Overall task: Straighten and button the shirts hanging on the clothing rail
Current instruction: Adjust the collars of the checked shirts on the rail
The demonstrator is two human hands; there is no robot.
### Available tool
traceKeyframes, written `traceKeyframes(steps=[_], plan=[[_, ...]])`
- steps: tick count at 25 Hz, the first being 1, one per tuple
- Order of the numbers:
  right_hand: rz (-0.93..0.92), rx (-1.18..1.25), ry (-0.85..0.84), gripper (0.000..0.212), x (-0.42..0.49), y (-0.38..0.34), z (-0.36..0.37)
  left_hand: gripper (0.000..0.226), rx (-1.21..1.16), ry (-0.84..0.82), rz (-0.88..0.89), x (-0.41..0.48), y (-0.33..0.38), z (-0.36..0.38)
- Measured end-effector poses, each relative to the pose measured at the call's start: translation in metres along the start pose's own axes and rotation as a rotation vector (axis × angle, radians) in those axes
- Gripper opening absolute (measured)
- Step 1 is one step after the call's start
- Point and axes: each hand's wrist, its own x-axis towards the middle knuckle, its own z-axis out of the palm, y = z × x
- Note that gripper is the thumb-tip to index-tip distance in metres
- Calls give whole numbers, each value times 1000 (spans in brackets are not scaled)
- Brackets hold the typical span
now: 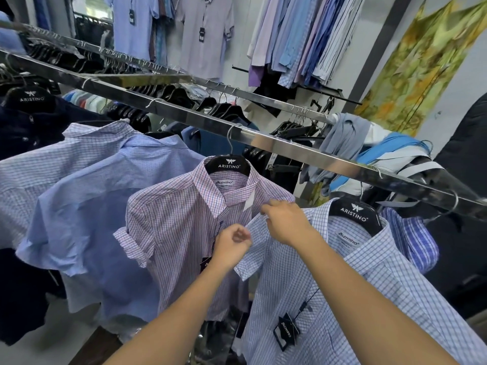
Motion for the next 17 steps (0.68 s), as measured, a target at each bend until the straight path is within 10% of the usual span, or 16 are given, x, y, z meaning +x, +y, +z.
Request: traceKeyframes(steps=[7, 17], plan=[[77, -105, -110, 37, -23, 20, 14, 88, 163, -109, 25, 26, 40, 3], [282, -82, -278, 60, -33, 41, 28, 103, 250, -112, -52, 45, 45, 6]])
